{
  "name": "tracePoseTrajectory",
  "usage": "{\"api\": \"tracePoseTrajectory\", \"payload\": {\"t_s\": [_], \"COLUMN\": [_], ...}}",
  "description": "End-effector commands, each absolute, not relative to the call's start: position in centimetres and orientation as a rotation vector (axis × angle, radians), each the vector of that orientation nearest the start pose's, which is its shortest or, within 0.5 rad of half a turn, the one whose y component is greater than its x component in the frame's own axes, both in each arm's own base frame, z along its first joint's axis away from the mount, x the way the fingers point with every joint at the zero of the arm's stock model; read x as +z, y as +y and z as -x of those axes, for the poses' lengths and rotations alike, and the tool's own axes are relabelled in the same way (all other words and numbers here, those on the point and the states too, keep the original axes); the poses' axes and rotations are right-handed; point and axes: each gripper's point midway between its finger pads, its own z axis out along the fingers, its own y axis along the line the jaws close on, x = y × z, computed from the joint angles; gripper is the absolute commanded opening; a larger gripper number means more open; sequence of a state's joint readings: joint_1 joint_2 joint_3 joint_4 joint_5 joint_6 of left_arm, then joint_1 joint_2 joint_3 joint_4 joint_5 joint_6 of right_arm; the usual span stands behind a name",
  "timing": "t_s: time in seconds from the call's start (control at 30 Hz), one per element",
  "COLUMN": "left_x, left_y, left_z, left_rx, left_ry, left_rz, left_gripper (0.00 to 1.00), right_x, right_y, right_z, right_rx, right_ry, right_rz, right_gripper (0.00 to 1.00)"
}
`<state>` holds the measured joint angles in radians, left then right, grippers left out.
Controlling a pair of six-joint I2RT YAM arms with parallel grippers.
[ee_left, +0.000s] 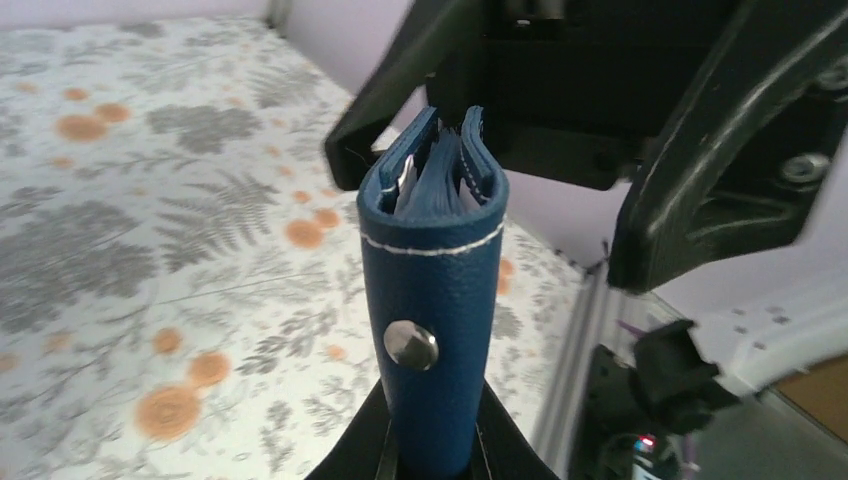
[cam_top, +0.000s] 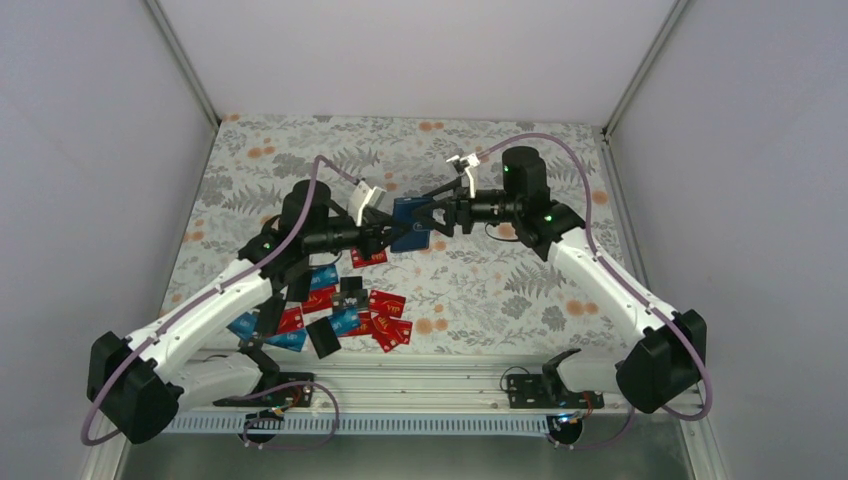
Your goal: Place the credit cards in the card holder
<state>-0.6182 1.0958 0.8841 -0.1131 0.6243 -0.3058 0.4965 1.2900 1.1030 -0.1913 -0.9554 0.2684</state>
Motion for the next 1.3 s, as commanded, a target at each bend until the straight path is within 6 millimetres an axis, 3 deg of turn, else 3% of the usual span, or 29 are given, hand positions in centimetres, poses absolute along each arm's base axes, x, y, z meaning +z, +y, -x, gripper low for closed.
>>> {"api": "tracePoseTrajectory", "payload": {"t_s": [0.0, 0.13, 0.27, 0.47, 1.03, 1.27], "left_x": [27.2, 26.4, 25.6, 25.2, 24.1, 24.7], "left_y": [-27.4, -27.1, -27.0, -27.5, -28.9, -29.2], "left_z": [-26.3, -27.3, -28.3, -28.6, -28.7, -28.4], "left_rx": [-1.003, -0.958, -0.929, -0.911, -0.837, -0.833], "left_ry": [1.949, 1.959, 1.969, 1.968, 1.992, 1.972], "left_rz": [-0.614, -0.565, -0.524, -0.530, -0.563, -0.575], "left_gripper": [0.02, 0.02, 0.02, 0.02, 0.02, 0.02], "right_x": [30.6, 28.2, 25.2, 23.9, 22.1, 18.4], "right_y": [27.8, 26.5, 26.6, 27.3, 30.7, 29.5], "right_z": [-28.4, -30.3, -30.8, -31.1, -29.7, -30.5], "right_rx": [1.172, 1.107, 1.134, 1.179, 1.230, 1.033], "right_ry": [1.982, 2.112, 2.230, 2.284, 2.368, 2.449], "right_rz": [0.648, 0.401, 0.220, 0.093, 0.131, 0.063], "right_gripper": [0.85, 0.86, 0.77, 0.73, 0.72, 0.70]}}
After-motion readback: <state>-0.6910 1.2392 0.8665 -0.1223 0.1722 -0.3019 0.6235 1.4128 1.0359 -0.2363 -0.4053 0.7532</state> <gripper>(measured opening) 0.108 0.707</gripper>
